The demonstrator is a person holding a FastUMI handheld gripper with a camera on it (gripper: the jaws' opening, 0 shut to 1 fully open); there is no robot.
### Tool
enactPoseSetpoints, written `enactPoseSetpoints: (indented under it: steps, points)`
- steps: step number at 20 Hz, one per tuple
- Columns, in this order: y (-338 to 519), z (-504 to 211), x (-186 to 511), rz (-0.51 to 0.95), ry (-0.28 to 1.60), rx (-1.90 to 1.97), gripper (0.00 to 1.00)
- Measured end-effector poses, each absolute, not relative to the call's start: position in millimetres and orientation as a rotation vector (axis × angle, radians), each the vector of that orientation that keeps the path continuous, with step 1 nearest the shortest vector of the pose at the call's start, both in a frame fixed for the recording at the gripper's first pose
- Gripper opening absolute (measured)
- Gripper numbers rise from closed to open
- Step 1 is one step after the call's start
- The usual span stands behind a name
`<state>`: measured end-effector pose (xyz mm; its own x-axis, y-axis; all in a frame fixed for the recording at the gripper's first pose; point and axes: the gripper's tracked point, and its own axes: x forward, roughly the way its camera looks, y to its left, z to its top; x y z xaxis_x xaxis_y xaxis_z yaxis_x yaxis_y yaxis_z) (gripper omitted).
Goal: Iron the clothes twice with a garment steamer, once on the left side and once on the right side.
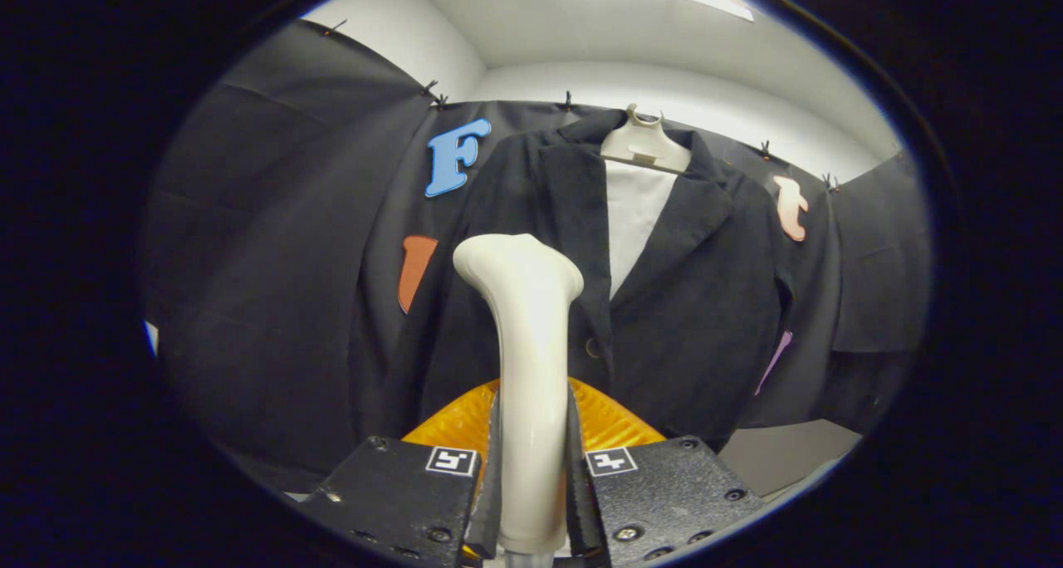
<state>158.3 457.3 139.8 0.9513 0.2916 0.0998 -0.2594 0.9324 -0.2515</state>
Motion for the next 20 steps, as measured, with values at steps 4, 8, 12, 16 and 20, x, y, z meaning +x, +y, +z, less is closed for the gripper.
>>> enactPoseSetpoints:
  steps: [4, 8, 12, 16, 20]
  points:
    - [452, 98, 148, 0.279, -0.086, -0.276, 0.34]
    - [441, 59, 143, 0.277, -0.008, -0.306, 0.35]
    - [433, 9, 137, 0.285, 0.108, -0.339, 0.34]
    - [419, -29, 129, 0.279, 0.179, -0.372, 0.34]
    - [409, -71, 122, 0.279, 0.254, -0.409, 0.35]
